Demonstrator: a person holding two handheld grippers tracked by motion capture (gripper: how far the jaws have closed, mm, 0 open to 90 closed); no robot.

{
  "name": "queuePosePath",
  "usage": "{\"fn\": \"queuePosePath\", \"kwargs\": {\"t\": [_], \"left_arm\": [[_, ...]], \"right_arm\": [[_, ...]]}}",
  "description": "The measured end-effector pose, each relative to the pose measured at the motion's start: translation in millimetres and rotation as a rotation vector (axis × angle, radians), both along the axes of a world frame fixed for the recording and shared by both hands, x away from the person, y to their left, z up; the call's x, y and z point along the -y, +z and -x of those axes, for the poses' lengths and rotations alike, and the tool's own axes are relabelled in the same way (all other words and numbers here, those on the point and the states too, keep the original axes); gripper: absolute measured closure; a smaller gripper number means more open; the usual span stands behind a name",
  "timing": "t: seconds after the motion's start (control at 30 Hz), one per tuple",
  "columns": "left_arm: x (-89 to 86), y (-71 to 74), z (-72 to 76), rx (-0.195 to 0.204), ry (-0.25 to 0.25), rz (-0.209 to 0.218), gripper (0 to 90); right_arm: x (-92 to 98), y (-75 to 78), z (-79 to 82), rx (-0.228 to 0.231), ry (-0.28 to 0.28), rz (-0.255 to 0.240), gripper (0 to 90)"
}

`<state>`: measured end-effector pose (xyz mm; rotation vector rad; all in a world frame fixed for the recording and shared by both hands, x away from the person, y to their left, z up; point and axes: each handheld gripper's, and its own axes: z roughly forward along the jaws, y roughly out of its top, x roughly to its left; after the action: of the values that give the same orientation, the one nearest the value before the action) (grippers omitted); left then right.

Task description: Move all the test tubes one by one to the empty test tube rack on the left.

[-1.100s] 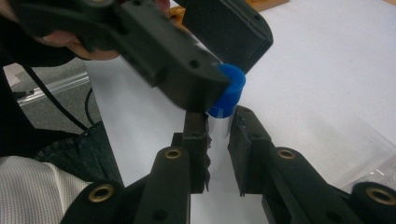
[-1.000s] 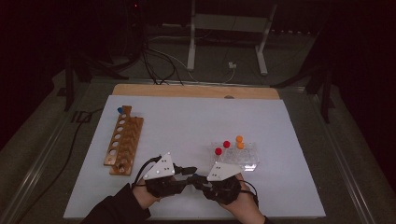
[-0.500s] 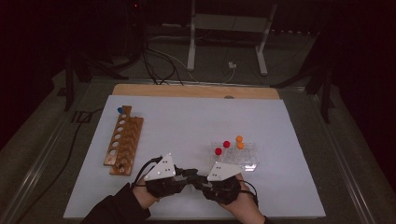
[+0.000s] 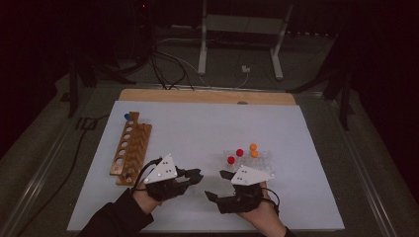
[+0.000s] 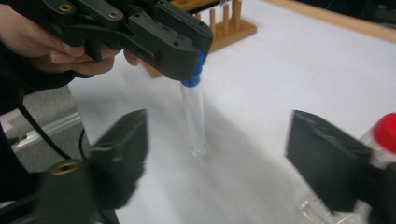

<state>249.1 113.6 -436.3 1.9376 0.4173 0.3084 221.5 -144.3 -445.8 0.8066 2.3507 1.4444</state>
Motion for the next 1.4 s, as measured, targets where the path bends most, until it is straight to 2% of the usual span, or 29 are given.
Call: {"fn": "queuePosePath", "kwargs": {"t": [0.07, 0.23, 0.53, 0.87, 1.0, 1.07, 1.2, 1.4], "left_arm": [[-4.5, 3.7, -2.9, 0.008, 0.019, -0.005, 77.9], [-20.7, 16.6, -12.5, 0.030, 0.071, -0.008, 77.9], [-56.8, 41.0, -33.6, 0.069, 0.199, -0.007, 77.9], [-95.3, 59.5, -56.1, 0.109, 0.346, 0.019, 77.9], [-111.0, 64.3, -64.4, 0.124, 0.406, 0.026, 77.9], [-118.5, 65.8, -68.8, 0.115, 0.428, 0.042, 78.0], [-130.4, 68.1, -76.3, 0.128, 0.483, 0.034, 78.0], [-146.5, 68.7, -92.1, 0.125, 0.559, 0.025, 78.0]], "right_arm": [[4.2, 4.2, 0.8, 0.018, -0.028, -0.024, 8.9], [10.9, 7.5, -0.1, 0.029, -0.042, -0.045, 0.0], [21.6, 12.8, -0.8, 0.037, -0.038, -0.084, 0.0], [22.5, 13.2, 0.0, 0.042, -0.027, -0.090, 0.0], [22.7, 13.1, 0.1, 0.041, -0.027, -0.091, 0.0], [22.9, 13.4, 0.2, 0.043, -0.028, -0.091, 0.0], [23.1, 12.8, 0.3, 0.048, -0.035, -0.100, 0.0], [23.6, 13.7, 0.9, 0.054, -0.030, -0.105, 0.0]]}}
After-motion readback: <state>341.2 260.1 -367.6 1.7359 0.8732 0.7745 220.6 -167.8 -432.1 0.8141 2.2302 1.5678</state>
